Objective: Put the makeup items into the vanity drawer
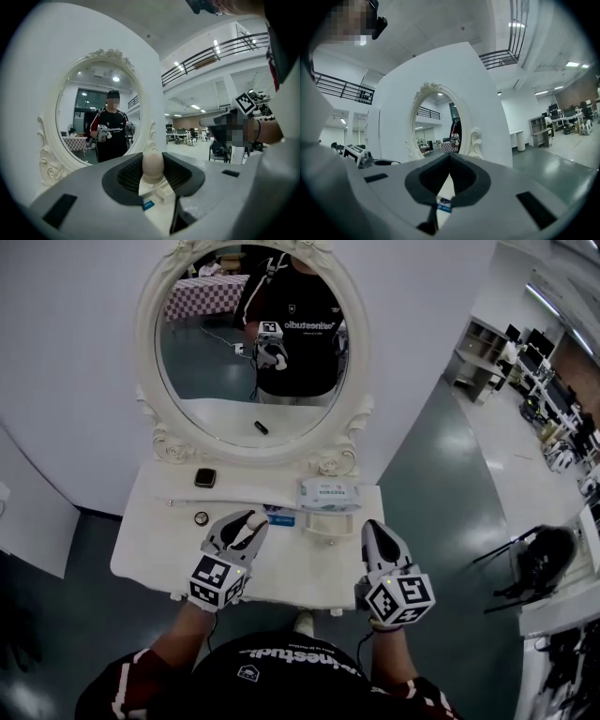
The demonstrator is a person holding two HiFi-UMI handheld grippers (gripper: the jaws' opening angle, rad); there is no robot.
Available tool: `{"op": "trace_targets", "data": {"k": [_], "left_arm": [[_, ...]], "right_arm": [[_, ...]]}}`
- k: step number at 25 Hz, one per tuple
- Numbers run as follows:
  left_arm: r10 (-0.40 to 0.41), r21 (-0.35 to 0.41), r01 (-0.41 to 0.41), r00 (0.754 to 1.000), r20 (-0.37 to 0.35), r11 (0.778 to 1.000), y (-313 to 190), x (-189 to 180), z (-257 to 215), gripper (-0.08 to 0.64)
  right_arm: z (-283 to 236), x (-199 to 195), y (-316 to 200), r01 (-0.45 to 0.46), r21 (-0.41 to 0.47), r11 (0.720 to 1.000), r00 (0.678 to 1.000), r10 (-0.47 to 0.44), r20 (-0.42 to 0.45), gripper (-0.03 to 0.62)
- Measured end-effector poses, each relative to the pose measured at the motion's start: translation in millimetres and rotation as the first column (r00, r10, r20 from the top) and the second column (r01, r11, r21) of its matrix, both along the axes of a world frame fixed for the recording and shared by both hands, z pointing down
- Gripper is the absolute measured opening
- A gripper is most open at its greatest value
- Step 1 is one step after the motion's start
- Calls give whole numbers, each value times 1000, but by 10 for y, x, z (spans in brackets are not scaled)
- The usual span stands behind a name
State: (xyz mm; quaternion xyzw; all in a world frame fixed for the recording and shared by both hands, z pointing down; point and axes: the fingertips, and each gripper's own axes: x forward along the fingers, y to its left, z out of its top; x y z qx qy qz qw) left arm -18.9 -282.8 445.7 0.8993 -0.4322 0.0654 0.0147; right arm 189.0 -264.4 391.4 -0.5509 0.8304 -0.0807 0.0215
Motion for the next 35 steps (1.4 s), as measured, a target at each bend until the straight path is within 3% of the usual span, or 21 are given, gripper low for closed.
{"op": "trace_targets", "data": {"k": [9,19,27,35], "left_arm": [[29,57,-28,1000,-9,998,-135,262,-277,129],[135,61,-135,991,3,989,-410,929,-165,129],[190,19,-190,982,8,982,-577,1415,138,129],[174,-44,-173,984,35,984,-711,1696,595,129]], "right_arm": [[-26,298,-91,-37,11,999,999,37,9,3],[249,883,-42,-134,-45,990,991,134,11,3],[438,1128,-115,-146,-86,985,989,148,19,3],[645,1203,-204,-113,-128,985,993,115,6,3]]}}
